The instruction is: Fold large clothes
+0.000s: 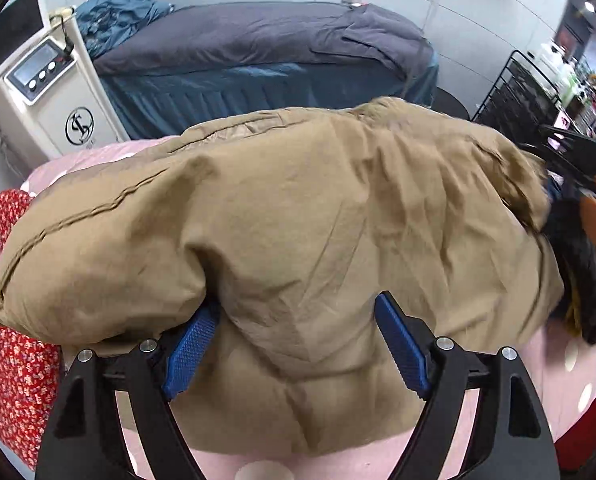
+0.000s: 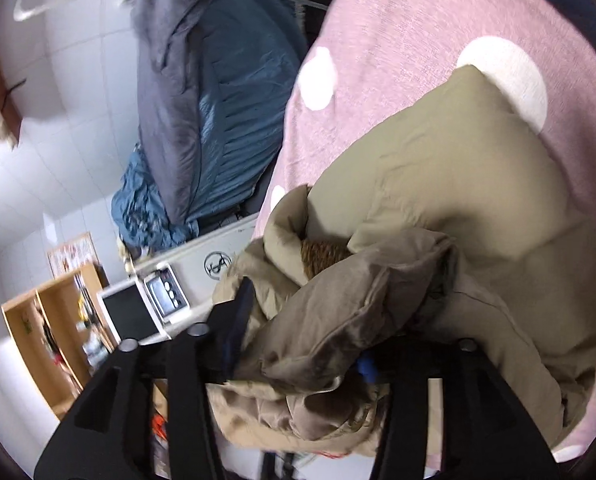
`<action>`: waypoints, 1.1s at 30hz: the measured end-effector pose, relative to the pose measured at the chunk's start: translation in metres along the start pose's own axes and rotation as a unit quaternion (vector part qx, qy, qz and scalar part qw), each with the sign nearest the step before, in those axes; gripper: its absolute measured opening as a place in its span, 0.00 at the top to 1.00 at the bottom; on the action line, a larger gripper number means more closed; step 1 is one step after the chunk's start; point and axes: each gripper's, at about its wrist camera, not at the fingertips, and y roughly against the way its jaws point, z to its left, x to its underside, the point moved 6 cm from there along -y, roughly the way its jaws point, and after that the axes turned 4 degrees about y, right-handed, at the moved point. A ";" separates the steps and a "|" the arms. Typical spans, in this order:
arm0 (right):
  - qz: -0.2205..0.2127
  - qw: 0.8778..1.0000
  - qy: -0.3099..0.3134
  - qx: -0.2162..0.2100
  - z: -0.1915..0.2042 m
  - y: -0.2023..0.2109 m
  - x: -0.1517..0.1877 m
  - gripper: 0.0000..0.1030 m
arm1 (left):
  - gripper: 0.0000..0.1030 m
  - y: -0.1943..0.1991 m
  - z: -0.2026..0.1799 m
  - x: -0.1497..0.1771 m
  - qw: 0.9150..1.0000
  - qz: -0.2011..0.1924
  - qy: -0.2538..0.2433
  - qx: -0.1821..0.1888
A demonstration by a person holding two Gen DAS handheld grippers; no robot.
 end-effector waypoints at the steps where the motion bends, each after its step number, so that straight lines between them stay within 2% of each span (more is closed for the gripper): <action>1: -0.002 1.000 0.026 0.004 0.007 0.008 0.006 0.45 | 0.24 0.000 0.001 -0.002 1.000 0.007 0.003 -0.001; 2: -0.009 0.999 0.050 0.005 0.013 0.016 0.010 0.37 | 0.24 -0.002 0.001 -0.004 1.000 0.009 0.006 -0.001; 5: -0.052 0.990 0.128 0.021 0.035 0.049 0.024 0.22 | 0.24 -0.004 -0.004 -0.006 1.000 0.011 -0.001 -0.007; 9: -0.110 0.969 0.215 0.057 0.062 0.095 0.045 0.20 | 0.22 -0.007 -0.008 -0.009 1.000 0.007 -0.005 -0.012; 12: -0.120 0.918 0.351 0.137 0.084 0.098 0.084 0.19 | 0.22 -0.012 -0.008 -0.010 1.000 0.011 -0.001 -0.011; 14: -0.089 0.876 0.431 0.198 0.083 0.074 0.121 0.19 | 0.21 -0.015 -0.007 -0.011 1.000 0.013 0.002 -0.011; 15: -0.074 0.861 0.454 0.217 0.080 0.063 0.134 0.19 | 0.21 -0.016 -0.006 -0.012 1.000 0.014 0.002 -0.011; 16: -0.059 0.836 0.488 0.243 0.074 0.046 0.153 0.19 | 0.20 -0.017 -0.006 -0.012 1.000 0.016 0.001 -0.011; 17: -0.052 0.817 0.513 0.258 0.068 0.032 0.167 0.19 | 0.20 -0.018 -0.006 -0.013 1.000 0.017 0.000 -0.011; 19: -0.040 0.796 0.540 0.272 0.058 0.012 0.186 0.19 | 0.20 -0.019 -0.006 -0.014 1.000 0.019 -0.003 -0.010; 20: -0.033 0.791 0.545 0.277 0.054 0.001 0.193 0.19 | 0.19 -0.020 -0.006 -0.014 1.000 0.020 -0.004 -0.009; 23: -0.018 0.786 0.548 0.286 0.049 -0.026 0.201 0.19 | 0.18 -0.021 -0.006 -0.015 1.000 0.024 -0.009 -0.005; 28: -0.036 0.741 0.580 0.337 0.055 -0.056 0.195 0.19 | 0.17 -0.015 -0.007 -0.019 1.000 0.013 -0.013 -0.002; 30: -0.039 0.739 0.580 0.340 0.060 -0.059 0.189 0.19 | 0.17 -0.003 -0.006 -0.022 1.000 -0.008 -0.014 0.002; 33: -0.040 0.755 0.566 0.328 0.068 -0.060 0.174 0.18 | 0.17 0.018 -0.003 -0.019 0.999 -0.041 -0.026 -0.009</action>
